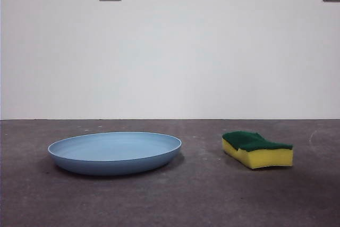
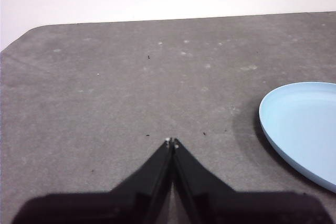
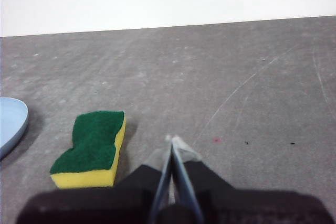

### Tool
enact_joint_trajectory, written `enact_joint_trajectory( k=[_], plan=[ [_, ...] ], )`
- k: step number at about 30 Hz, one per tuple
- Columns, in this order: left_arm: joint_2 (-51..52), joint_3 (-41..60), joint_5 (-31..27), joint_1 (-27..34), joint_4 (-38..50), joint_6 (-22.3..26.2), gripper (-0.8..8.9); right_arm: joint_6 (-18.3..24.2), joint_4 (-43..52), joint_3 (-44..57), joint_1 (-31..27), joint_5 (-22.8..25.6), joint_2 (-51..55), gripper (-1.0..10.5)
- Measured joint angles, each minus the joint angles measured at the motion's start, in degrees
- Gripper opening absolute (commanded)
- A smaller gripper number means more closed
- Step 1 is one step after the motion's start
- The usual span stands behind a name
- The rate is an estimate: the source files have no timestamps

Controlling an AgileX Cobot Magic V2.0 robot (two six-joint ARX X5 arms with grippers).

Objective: Pick up the plate,pick up the cloth,clean the plate with the cloth

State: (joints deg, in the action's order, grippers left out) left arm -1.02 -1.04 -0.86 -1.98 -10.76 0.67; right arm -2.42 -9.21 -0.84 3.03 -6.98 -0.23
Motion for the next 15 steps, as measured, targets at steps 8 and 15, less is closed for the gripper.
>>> enact_joint_trajectory(
  k=[8,15],
  plan=[
    [0.0,0.02,2.03,0.02,0.09,-4.2,-0.01,-5.79,0.02,0.0,0.0,-0.37,0.0,0.0],
    [0.0,-0.5,12.28,0.04,2.86,-11.87,-0.06,-16.04,-1.09,-1.11,0.0,-0.55,-0.35,-0.1]
  ],
)
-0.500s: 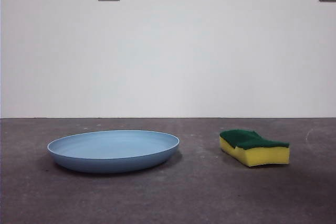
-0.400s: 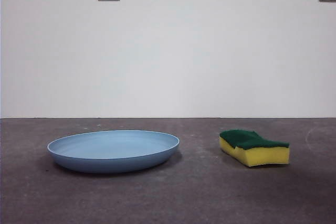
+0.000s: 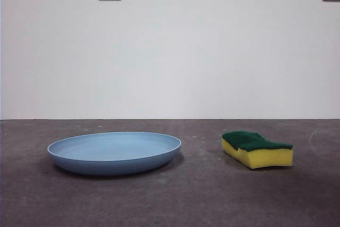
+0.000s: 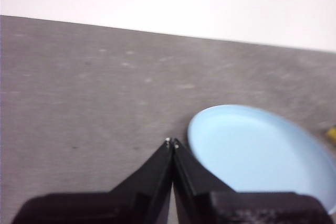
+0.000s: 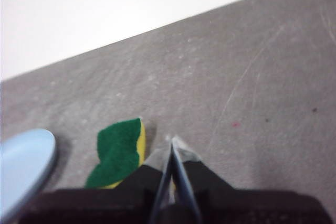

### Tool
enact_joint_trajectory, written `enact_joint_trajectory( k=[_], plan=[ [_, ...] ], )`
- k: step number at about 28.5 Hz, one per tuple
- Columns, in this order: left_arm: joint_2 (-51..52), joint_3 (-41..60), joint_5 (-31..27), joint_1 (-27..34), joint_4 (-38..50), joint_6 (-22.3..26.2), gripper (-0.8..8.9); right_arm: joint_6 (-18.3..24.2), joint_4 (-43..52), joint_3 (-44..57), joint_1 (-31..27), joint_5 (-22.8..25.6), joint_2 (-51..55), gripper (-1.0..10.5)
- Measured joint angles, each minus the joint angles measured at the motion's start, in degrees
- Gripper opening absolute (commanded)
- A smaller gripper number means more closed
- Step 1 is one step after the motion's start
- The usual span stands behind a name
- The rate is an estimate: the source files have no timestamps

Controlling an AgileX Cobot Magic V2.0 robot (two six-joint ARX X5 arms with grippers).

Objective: Pick up the plate,pick up the cloth,clean the plate with the cloth

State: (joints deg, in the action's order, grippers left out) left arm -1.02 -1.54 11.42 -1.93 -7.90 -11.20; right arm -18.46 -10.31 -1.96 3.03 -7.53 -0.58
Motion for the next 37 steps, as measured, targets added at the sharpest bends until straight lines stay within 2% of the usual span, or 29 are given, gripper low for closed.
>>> enact_joint_trajectory(
  k=[5,11,17,22,26,28,30,32,33,34,37],
  plan=[
    [-0.79,-5.81,0.98,0.0,-1.44,-7.06,-0.06,-4.74,-2.32,-8.11,0.0,0.0,-4.33,-0.1],
    [-6.82,-16.33,1.25,0.0,-5.2,-8.9,-0.06,-4.81,-10.86,-22.25,0.0,-0.35,-15.65,-0.1],
    [-17.57,-25.64,6.69,0.0,-8.5,-6.36,-0.06,0.11,-18.18,-36.02,0.0,-7.91,-28.85,-0.1],
    [-28.26,-33.53,10.86,0.0,-14.82,-1.95,-0.06,5.51,-24.41,-45.66,0.0,-14.47,-39.41,0.0],
    [-37.51,-38.6,14.47,0.0,-21.42,1.4,0.01,9.97,-28.48,-49.18,0.0,-16.39,-46.25,0.0],
    [-41.7,-39.87,16.55,0.0,-22.1,2.21,0.13,11.34,-29.22,-49.35,0.0,-16.46,-48.57,0.1],
    [-45.33,-40.19,18.53,0.0,-21.86,2.45,1.25,12.2,-29.73,-49.35,0.0,-16.46,-50.31,1.3],
    [-47.58,-40.17,19.87,0.0,-21.22,2.6,2.96,12.57,-29.99,-49.35,0.0,-16.44,-51.58,3.0],
    [-48.63,-40.17,20.06,0.0,-20.11,2.47,4.14,12.79,-29.99,-49.35,0.0,-16.41,-52.22,4.5],
    [-49.44,-40.17,20.13,0.0,-19.26,1.79,4.43,12.94,-29.99,-49.35,0.0,-16.41,-52.61,5.5],
    [-51.93,-40.19,20.28,0.0,-17.81,0.39,4.41,13.11,-29.97,-49.35,0.0,-16.41,-52.96,5.7]
  ],
)
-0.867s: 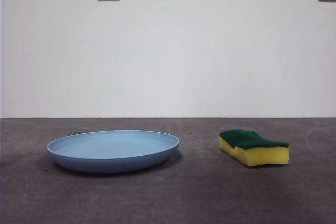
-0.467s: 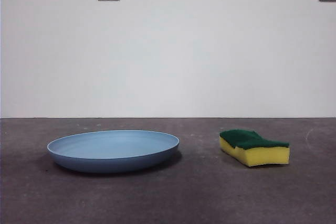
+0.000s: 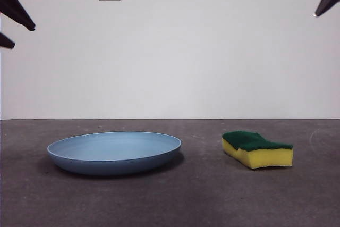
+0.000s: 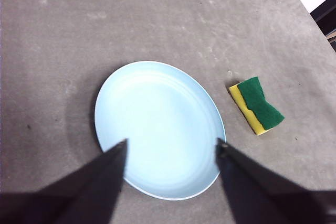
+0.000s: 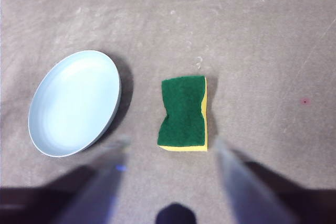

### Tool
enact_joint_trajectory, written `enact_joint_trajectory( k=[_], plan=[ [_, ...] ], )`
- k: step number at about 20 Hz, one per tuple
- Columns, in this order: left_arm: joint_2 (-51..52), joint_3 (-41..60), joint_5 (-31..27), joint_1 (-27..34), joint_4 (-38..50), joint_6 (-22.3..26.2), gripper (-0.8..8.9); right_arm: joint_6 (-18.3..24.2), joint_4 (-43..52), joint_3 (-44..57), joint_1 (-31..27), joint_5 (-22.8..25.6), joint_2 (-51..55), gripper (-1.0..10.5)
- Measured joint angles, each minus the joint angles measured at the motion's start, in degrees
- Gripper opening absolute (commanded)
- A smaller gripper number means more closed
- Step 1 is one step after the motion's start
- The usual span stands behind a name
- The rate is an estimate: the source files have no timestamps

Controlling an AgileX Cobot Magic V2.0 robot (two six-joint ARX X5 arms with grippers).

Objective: Pick up the plate,pick up the cloth,clean the plate with the cloth

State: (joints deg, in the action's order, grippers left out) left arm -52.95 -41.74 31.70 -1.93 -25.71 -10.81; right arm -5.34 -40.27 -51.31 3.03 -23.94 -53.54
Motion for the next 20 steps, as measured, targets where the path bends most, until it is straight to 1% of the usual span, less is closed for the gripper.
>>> enact_joint_trajectory(
  k=[3,5,10,11,13,16,20],
  plan=[
    [-3.76,-1.88,-0.15,-0.42,-0.48,-0.07,4.41,0.04,-0.02,0.0,0.0,0.0,0.0,5.6],
    [-8.04,-6.32,-1.7,-1.51,-2.54,1.25,4.4,0.13,0.0,0.0,0.0,-0.02,0.0,5.6],
    [-22.75,-21.03,-15.04,-6.38,-13.27,8.37,4.39,0.11,-0.02,-0.02,0.0,0.0,0.0,5.6],
    [-25.42,-22.82,-16.46,-7.02,-13.9,9.2,4.39,0.11,-0.02,-0.02,0.0,0.0,0.0,5.6],
    [-30.42,-24.57,-17.25,-7.98,-13.14,10.05,4.39,0.11,-0.02,-0.02,0.0,0.0,0.0,5.6],
    [-37.0,-24.59,-18.1,-9.14,-9.84,10.47,4.39,0.11,-0.02,-0.02,0.0,0.02,0.0,5.6],
    [-43.43,-24.59,-18.12,-10.29,-8.7,10.82,4.39,0.11,-0.02,-0.02,0.0,0.11,-0.02,5.6]
  ],
)
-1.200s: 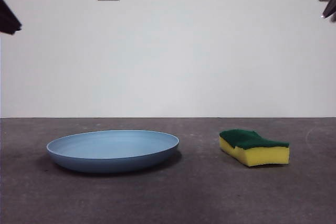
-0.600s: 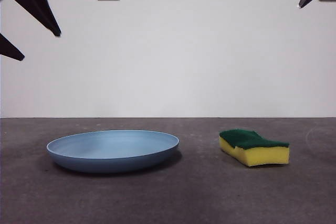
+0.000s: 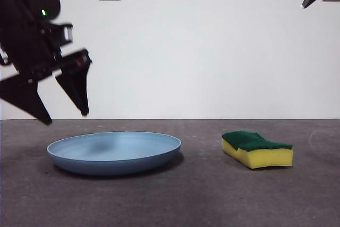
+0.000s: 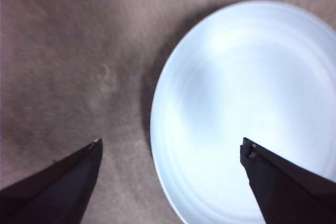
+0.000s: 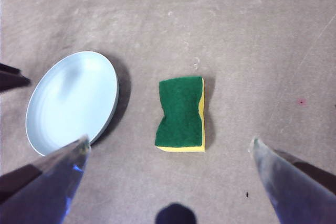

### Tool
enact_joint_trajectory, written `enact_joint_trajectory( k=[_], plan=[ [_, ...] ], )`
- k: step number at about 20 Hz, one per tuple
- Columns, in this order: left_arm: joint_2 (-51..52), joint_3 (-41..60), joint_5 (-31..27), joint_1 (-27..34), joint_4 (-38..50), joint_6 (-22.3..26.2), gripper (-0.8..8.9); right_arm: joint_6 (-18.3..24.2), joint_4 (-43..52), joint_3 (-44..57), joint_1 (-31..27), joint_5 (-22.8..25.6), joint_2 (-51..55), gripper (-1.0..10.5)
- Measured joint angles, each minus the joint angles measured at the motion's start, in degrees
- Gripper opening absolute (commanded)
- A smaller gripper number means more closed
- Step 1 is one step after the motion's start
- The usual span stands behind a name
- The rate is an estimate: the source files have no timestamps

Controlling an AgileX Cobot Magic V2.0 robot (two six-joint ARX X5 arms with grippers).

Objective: Pick up the plate,pick up the cloth,clean the plate with the cloth

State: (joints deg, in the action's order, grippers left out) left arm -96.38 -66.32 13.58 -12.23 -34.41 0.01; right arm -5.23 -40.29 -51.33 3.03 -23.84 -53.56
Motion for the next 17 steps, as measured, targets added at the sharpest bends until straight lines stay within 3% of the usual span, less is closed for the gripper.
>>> enact_joint_trajectory(
  k=[7,9,13,15,17],
  plan=[
    [-6.47,0.0,-1.53,-0.39,2.08,0.02,4.24,0.0,0.02,0.0,0.0,0.02,0.0,5.6],
    [-6.47,0.0,-1.66,-0.39,2.99,0.02,3.01,0.0,0.0,0.0,0.0,0.02,0.0,5.6],
    [-6.47,0.0,-1.66,-0.39,2.93,0.02,2.98,0.0,0.0,0.0,0.0,0.02,0.0,5.6],
    [-6.47,0.0,-2.03,-0.39,2.93,0.04,1.95,0.0,0.02,0.0,0.0,0.02,0.0,5.6],
    [-6.47,0.0,-2.51,-0.42,2.67,0.17,1.87,0.0,0.0,0.0,0.0,0.02,0.0,5.6]
  ],
)
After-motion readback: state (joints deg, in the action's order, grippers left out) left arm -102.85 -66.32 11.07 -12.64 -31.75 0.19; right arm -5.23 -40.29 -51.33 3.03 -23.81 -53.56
